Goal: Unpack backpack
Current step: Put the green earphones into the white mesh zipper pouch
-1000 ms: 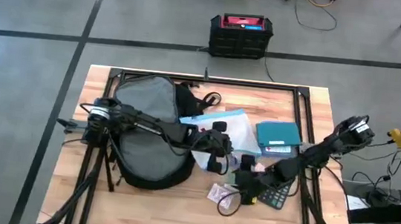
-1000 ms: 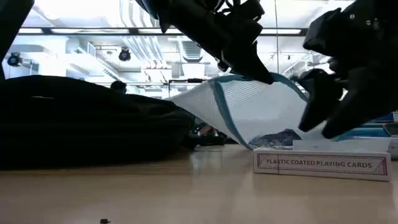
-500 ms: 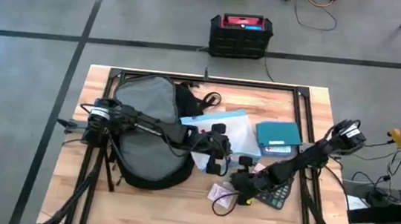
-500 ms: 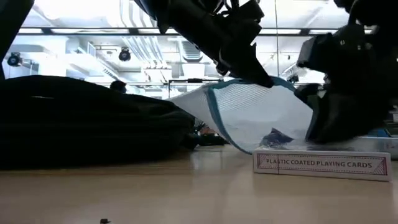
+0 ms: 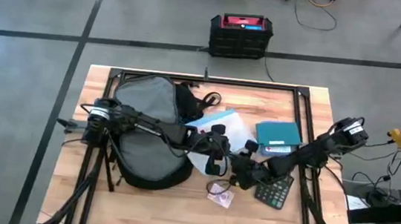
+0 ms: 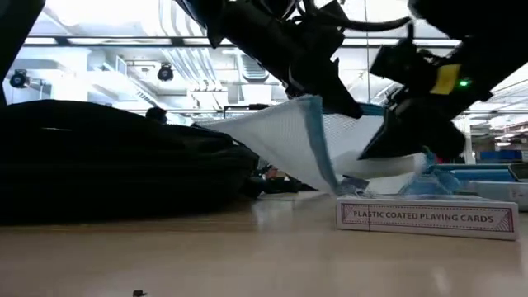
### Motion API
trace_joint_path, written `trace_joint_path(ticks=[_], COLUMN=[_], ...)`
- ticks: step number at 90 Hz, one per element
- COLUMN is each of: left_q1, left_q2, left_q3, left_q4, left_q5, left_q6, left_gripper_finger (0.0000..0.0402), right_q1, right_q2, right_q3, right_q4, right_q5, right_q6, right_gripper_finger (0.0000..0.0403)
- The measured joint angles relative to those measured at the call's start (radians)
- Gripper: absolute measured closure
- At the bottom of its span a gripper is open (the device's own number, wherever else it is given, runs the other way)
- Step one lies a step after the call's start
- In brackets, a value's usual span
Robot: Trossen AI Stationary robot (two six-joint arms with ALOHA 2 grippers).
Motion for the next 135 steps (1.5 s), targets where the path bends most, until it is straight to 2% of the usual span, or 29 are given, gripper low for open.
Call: trace_joint_path(ticks=[10,22,30,37,67,70,75,78,82,85,90,101,135], left_q1=[0.000,0.000,-0.001,-0.001,0.000,-0.010,-0.018,-0.019,-0.021,-0.021,-0.019,-0.015,-0.015], left_q2=[0.000,0.000,0.000,0.000,0.001,0.000,0.000,0.000,0.000,0.000,0.000,0.002,0.002], left_q3=[-0.027,-0.048,-0.049,-0.049,-0.049,-0.049,-0.050,-0.050,-0.052,-0.052,-0.053,-0.053,-0.054], left_q4=[0.042,0.072,0.071,0.073,0.070,0.071,0.071,0.070,0.070,0.067,0.070,0.070,0.072], left_q5=[-0.001,-0.001,0.000,0.000,0.000,-0.001,-0.001,-0.001,0.002,0.003,0.000,-0.006,-0.001], left_q6=[-0.002,-0.011,-0.017,-0.017,-0.017,-0.019,-0.021,-0.022,-0.022,-0.022,-0.021,-0.020,-0.021], left_gripper_finger=[0.0402,0.0402,0.0402,0.0402,0.0402,0.0402,0.0402,0.0402,0.0402,0.0402,0.0402,0.0402,0.0402], right_q1=[-0.024,-0.021,0.005,0.034,0.040,0.076,0.093,0.096,0.091,0.089,0.087,0.088,0.050], right_q2=[0.000,-0.005,-0.023,-0.038,-0.042,-0.014,0.006,0.020,0.017,0.010,0.005,0.005,0.032], right_q3=[0.006,0.006,0.006,0.006,0.007,-0.009,-0.020,-0.022,-0.022,-0.019,-0.014,-0.021,-0.020], right_q4=[0.009,0.009,0.007,0.004,0.004,0.027,0.001,-0.002,-0.003,0.014,0.029,0.004,0.005], right_q5=[0.009,0.097,0.062,-0.020,-0.062,-0.143,-0.263,-0.287,-0.305,-0.258,-0.248,-0.279,-0.262], right_q6=[0.031,0.090,0.065,0.029,0.011,0.024,0.030,0.027,0.021,0.019,0.030,0.035,0.018], right_gripper_finger=[0.0302,0.0240,0.0213,0.0205,0.0202,0.0215,0.0317,0.0363,0.0391,0.0396,0.0395,0.0400,0.0402])
